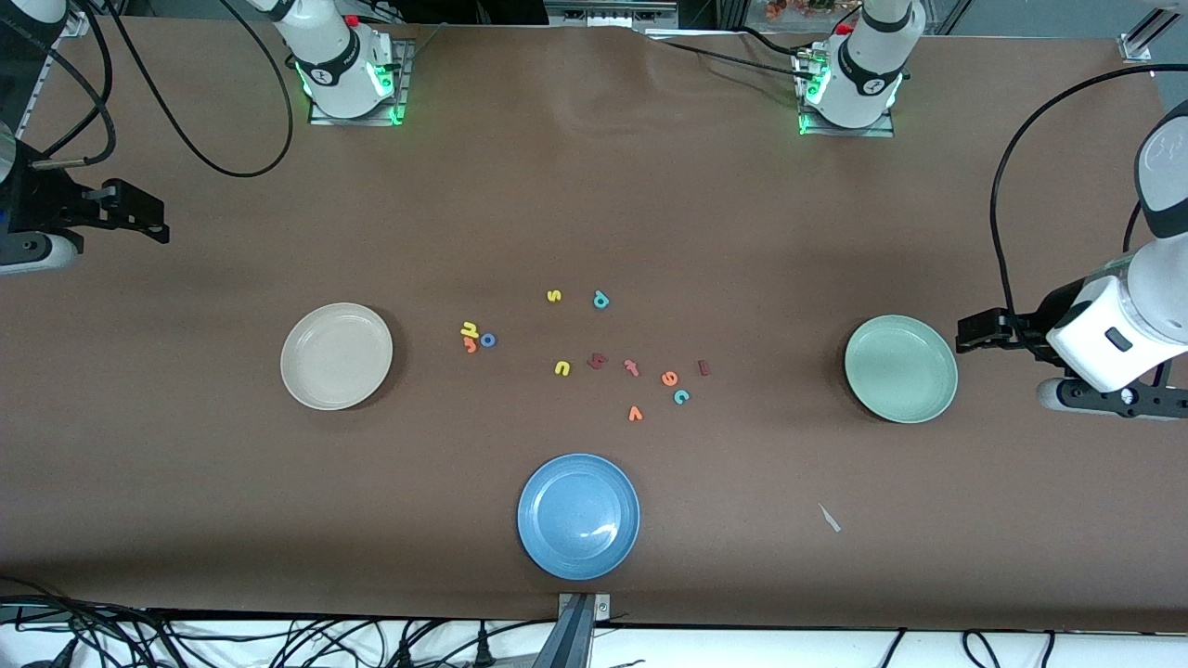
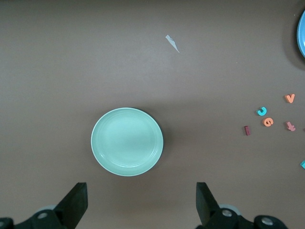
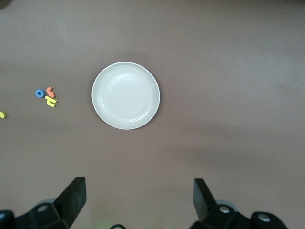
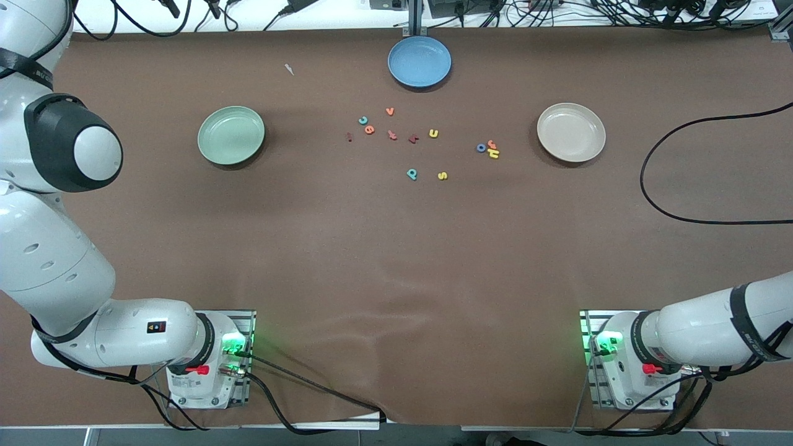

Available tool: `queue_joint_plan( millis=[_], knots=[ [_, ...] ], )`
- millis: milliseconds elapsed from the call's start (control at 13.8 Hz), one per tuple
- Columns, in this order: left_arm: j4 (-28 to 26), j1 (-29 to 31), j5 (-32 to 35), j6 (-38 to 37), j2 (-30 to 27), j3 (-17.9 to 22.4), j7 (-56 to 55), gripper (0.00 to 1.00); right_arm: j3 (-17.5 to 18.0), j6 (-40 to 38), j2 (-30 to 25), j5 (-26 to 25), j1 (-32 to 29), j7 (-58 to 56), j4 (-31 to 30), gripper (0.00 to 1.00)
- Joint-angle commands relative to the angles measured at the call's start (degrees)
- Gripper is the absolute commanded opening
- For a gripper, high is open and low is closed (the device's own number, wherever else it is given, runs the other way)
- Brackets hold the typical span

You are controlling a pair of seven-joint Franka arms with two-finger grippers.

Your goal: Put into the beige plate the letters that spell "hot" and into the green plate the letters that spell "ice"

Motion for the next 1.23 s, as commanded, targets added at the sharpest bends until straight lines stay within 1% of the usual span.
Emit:
queue_joint_plan(
  millis=[0, 508, 798, 1160],
  knots=[
    [-1.79, -0.04, -2.26, 0.47, -1.67, 0.80, 0.90, 1.00, 0.08, -1.31, 0.36, 0.82, -0.30, 0.28, 1.29, 1.00],
    [-1.79, -0.04, -2.18, 0.47, -1.67, 0.81, 0.90, 1.00, 0.17, -2.10, 0.36, 1.44, -0.21, 0.37, 1.38, 1.00],
    [-1.79, -0.04, -2.18, 0.47, -1.67, 0.80, 0.90, 1.00, 0.08, -2.72, 0.36, 4.07, -0.21, 0.45, 1.38, 1.00],
    [-1.79, -0.04, -2.18, 0.47, -1.67, 0.81, 0.90, 1.00, 0.08, -2.72, 0.27, 4.08, -0.21, 0.45, 1.38, 1.00]
  ],
)
